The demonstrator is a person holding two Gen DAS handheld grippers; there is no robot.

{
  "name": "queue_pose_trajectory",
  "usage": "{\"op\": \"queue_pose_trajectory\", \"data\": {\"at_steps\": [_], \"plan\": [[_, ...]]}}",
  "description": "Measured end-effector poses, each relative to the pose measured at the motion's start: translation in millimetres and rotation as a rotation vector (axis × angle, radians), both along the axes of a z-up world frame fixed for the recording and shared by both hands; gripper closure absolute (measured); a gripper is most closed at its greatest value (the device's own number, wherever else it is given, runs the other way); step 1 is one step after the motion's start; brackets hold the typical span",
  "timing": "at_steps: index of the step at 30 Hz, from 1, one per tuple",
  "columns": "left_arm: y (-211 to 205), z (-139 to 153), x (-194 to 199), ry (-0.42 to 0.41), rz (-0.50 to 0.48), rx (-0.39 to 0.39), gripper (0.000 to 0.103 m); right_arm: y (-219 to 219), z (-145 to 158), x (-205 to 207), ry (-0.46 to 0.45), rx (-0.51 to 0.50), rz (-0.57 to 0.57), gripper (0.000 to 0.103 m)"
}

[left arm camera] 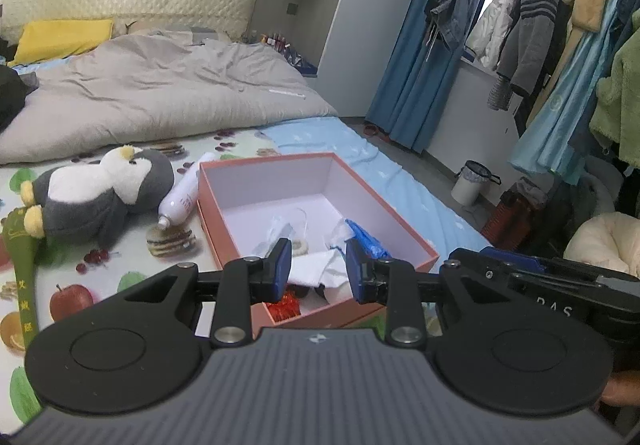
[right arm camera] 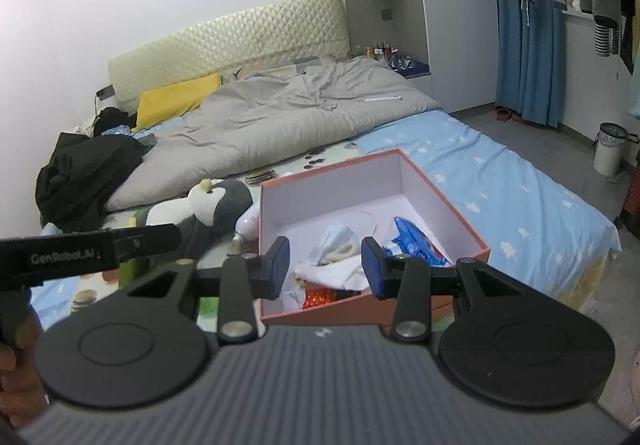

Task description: Organize soft objects

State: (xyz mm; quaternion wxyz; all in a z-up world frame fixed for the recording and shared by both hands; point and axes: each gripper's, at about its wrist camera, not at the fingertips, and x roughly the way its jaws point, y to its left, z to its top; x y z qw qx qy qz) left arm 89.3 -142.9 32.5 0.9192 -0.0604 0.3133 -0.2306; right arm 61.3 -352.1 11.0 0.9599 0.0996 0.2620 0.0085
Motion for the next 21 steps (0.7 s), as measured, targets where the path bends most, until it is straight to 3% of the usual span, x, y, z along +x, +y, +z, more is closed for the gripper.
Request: {"op": "queue_pose_trajectory", "data": {"at_steps": [21], "plan": [[0, -39, -1, 0.01, 0.003, 0.048, 0.065, 3, -33, -10, -0.004, -0.01, -0.018, 0.06]]}}
